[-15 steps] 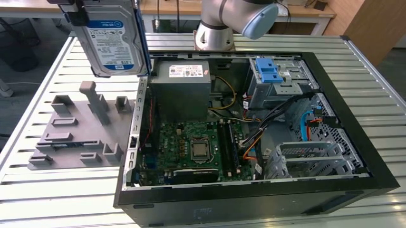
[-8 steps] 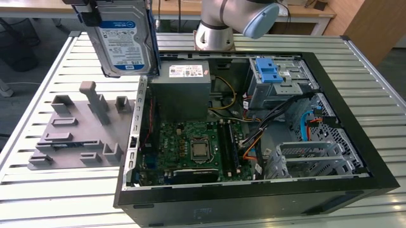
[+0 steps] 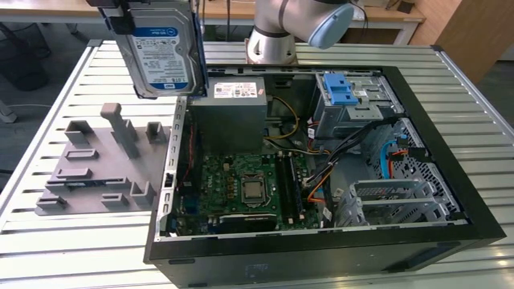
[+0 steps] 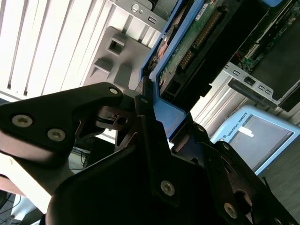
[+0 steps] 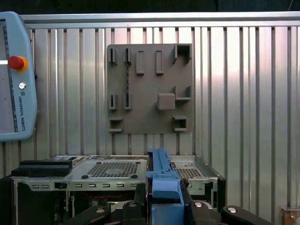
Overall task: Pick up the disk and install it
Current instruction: 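Pick up the disk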
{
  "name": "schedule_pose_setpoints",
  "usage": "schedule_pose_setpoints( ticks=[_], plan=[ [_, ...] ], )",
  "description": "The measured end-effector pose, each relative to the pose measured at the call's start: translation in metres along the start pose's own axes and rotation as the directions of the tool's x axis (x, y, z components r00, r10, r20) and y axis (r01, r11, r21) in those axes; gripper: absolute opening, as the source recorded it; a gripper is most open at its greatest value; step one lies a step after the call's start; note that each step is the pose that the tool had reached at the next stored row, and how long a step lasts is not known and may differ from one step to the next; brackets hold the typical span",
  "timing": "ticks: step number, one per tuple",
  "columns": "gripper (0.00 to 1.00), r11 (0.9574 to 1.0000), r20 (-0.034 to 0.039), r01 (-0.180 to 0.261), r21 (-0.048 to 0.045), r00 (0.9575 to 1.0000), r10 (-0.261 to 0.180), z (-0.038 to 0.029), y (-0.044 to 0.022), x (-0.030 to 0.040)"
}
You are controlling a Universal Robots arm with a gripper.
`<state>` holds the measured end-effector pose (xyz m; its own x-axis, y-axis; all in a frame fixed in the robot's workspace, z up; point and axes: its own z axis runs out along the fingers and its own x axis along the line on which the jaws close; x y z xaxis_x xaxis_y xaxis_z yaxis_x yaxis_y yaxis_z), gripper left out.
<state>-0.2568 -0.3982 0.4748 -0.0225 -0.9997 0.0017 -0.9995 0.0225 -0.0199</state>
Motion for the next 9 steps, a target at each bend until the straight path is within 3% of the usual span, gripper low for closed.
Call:
schedule_pose_setpoints(
  ticks=[7,9],
  plan=[
    [0.36,0.9999,-0.0003,0.0,-0.0128,1.0,0.0,0.0004,-0.0109,0.004],
    [0.36,0.9999,-0.0002,0.0,-0.0128,1.0,0.0,0.0006,-0.0132,0.0052]
  ],
)
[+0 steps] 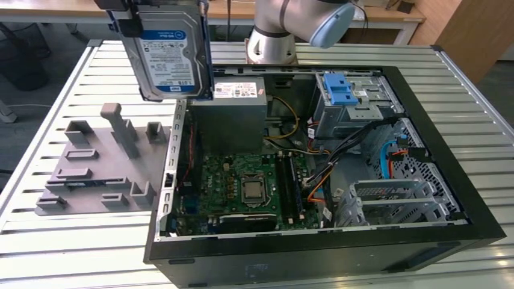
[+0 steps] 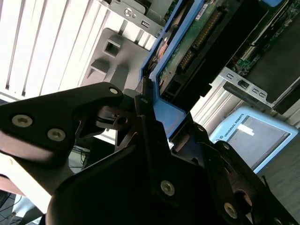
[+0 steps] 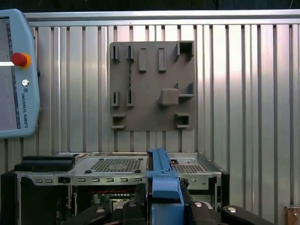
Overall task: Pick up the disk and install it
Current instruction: 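Pick up the disk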
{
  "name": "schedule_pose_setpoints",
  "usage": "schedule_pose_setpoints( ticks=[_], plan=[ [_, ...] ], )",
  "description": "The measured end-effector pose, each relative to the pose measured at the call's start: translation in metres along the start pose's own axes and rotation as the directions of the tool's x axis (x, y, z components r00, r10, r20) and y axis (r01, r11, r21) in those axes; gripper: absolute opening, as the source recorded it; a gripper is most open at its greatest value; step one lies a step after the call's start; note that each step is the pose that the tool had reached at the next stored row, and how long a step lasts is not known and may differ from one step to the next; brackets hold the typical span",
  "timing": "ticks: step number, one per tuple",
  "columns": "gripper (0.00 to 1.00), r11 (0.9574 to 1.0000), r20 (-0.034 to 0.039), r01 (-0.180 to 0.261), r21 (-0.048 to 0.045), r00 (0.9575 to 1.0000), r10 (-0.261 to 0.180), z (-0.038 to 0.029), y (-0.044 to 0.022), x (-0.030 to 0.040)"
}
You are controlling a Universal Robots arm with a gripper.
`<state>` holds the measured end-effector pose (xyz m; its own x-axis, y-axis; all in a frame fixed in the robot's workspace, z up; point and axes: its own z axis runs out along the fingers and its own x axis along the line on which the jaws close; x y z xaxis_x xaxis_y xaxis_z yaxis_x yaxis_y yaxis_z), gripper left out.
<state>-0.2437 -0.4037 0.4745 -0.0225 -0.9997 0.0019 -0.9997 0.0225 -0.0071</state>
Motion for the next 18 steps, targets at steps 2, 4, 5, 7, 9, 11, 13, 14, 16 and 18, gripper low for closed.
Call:
schedule_pose_setpoints(
  ticks=[2,4,5,7,9,11,13,14,16,18],
  plan=[
    [0.36,1.0,0.0,0.0,-0.0001,1.0,0.0,0.0,-0.0026,0.0016],
    [0.36,1.0,0.0,0.0,-0.0001,1.0,0.0,0.0001,-0.0052,0.0033],
    [0.36,1.0,-0.0001,0.0,-0.0002,1.0,0.0,0.0001,-0.0066,0.0041],
    [0.36,1.0,0.0,0.0,-0.0001,1.0,0.0,0.0002,-0.0086,0.0061],
    [0.36,1.0,-0.0001,0.0,-0.0001,1.0,0.0,0.0003,-0.0104,0.0081],
    [0.36,1.0,-0.0003,0.0,-0.0001,1.0,0.0,0.0003,-0.012,0.0102],
    [0.36,1.0,-0.0003,0.0,-0.0002,1.0,0.0,0.0004,-0.0137,0.0125],
    [0.36,1.0,-0.0003,0.0,-0.0001,1.0,0.0,0.0005,-0.0144,0.0137],
    [0.36,1.0,-0.0003,0.0,-0.0001,1.0,0.0,0.0006,-0.0157,0.0163],
    [0.36,1.0,-0.0003,0.0,-0.0001,1.0,0.0,0.0006,-0.0169,0.0189]
  ],
)
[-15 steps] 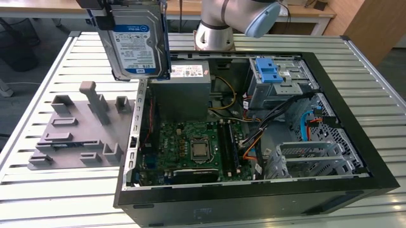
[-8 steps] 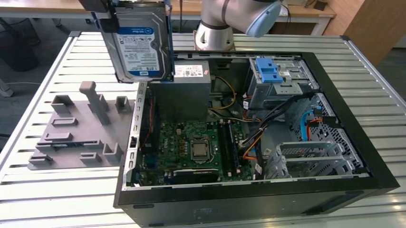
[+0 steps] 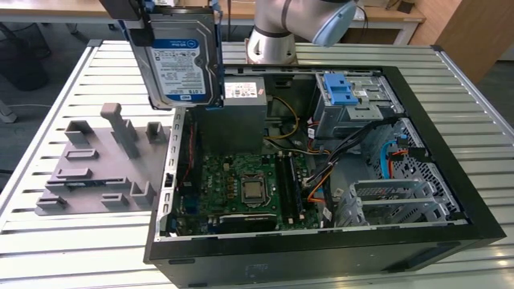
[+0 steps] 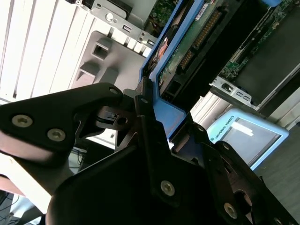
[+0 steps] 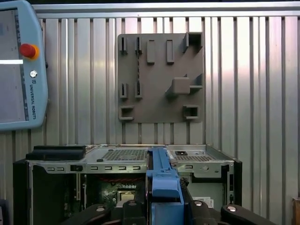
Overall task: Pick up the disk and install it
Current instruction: 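Pick up the disk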
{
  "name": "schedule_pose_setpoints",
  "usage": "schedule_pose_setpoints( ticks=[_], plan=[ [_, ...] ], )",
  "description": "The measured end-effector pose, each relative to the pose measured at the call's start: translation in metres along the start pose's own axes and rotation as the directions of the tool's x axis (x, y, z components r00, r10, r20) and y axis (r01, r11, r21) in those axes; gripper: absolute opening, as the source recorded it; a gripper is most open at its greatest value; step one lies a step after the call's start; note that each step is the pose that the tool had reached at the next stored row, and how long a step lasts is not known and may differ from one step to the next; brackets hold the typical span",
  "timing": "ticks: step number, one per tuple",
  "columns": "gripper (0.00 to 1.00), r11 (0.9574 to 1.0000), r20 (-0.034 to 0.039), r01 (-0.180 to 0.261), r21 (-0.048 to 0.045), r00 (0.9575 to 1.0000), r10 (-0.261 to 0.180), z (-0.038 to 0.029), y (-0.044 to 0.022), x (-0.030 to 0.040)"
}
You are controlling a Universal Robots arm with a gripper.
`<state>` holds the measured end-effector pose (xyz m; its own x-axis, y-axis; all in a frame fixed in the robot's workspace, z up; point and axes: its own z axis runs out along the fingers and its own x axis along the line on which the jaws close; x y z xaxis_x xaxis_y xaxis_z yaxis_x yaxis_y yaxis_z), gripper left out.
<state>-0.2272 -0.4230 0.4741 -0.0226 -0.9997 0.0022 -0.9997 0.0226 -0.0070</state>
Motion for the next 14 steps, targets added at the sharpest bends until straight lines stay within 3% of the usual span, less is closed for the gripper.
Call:
schedule_pose_setpoints(
  ticks=[6,14],
  plan=[
    [0.36,1.0,-0.0001,0.0,0.0,1.0,0.0,0.0002,-0.0108,0.002],
    [0.36,1.0,-0.0001,0.0,0.0,1.0,0.0,0.0008,-0.0391,0.0016]
  ],
)
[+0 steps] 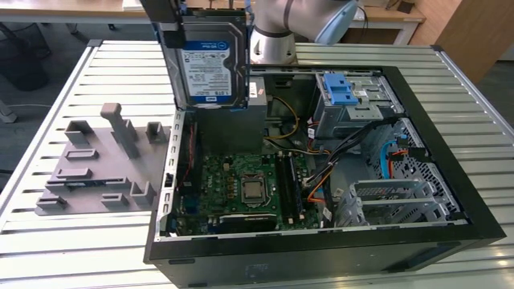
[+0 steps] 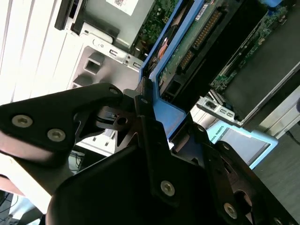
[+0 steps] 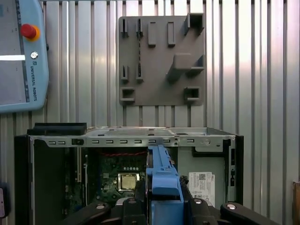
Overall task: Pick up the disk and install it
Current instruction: 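Pick up the disk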
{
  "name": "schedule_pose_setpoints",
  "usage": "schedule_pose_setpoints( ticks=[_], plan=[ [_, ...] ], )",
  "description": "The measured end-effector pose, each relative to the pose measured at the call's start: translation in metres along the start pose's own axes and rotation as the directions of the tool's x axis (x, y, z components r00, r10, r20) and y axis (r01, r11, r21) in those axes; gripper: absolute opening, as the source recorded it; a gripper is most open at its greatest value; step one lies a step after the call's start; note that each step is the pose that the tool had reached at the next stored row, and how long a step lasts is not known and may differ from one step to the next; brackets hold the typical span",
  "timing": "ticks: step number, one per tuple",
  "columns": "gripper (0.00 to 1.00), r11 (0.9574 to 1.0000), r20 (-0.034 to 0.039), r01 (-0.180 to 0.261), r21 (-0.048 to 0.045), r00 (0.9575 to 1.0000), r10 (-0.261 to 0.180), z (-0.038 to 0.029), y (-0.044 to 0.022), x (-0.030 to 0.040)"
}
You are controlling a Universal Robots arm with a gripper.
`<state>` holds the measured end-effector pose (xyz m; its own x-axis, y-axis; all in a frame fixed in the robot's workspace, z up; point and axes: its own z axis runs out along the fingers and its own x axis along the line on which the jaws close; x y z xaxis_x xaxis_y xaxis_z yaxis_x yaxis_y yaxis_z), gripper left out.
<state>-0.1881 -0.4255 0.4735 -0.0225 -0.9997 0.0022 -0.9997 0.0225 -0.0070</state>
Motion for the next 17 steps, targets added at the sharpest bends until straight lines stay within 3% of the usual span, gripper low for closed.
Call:
schedule_pose_setpoints(
  ticks=[17],
  plan=[
    [0.36,1.0,0.0,0.0,0.0,1.0,0.0,0.0012,-0.0693,-0.0016]
  ],
)
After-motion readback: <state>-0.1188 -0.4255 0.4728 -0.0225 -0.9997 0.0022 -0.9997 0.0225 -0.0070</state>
